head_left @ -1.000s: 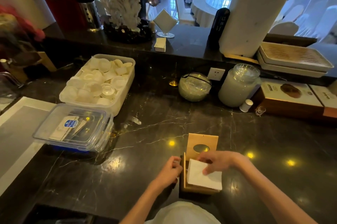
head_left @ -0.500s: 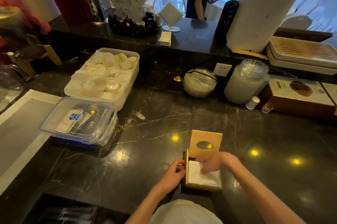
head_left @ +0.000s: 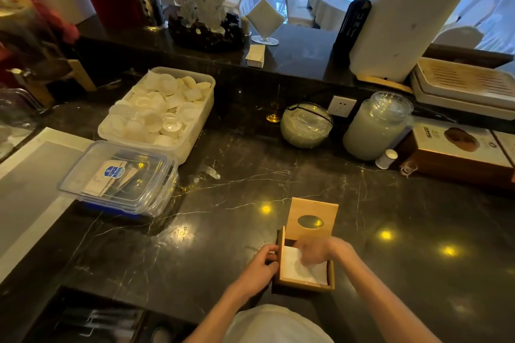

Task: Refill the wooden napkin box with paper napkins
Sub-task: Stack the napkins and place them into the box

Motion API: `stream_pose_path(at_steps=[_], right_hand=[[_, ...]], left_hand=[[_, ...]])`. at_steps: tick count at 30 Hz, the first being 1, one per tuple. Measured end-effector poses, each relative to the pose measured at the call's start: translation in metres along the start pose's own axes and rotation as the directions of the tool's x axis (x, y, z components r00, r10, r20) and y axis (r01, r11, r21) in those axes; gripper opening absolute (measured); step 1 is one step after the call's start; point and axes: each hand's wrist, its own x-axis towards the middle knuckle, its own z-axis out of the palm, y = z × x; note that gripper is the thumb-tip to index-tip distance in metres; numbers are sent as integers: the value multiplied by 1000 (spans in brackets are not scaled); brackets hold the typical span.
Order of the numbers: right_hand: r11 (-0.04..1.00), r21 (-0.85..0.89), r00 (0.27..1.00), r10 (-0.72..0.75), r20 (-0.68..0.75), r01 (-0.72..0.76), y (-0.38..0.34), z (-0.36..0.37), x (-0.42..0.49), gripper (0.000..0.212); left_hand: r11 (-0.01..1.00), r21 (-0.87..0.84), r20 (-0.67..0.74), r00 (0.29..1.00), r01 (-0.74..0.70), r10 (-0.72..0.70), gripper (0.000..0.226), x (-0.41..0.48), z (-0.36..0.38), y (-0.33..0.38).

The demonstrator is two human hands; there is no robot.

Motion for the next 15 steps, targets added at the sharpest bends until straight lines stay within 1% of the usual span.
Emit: stream_pose_path(at_steps=[4,9,12,15], right_hand=[[999,26,998,32,-47,-31,-6,8,0,43],[997,69,995,48,-90,-42,-4,11,-11,54],[994,100,993,45,-105,-35,-4,9,-16,53],[992,118,996,46,-80,-36,-6,11,-13,51]], left_hand=[[1000,2,1,1000,-2,2,40,0,0,0],[1000,-25,-4,1000,1,-1,37,-2,0,4],[999,-36,2,1000,10,-10,37,0,1,6],[999,-38,18,1000,8,-7,40,1,1,6]])
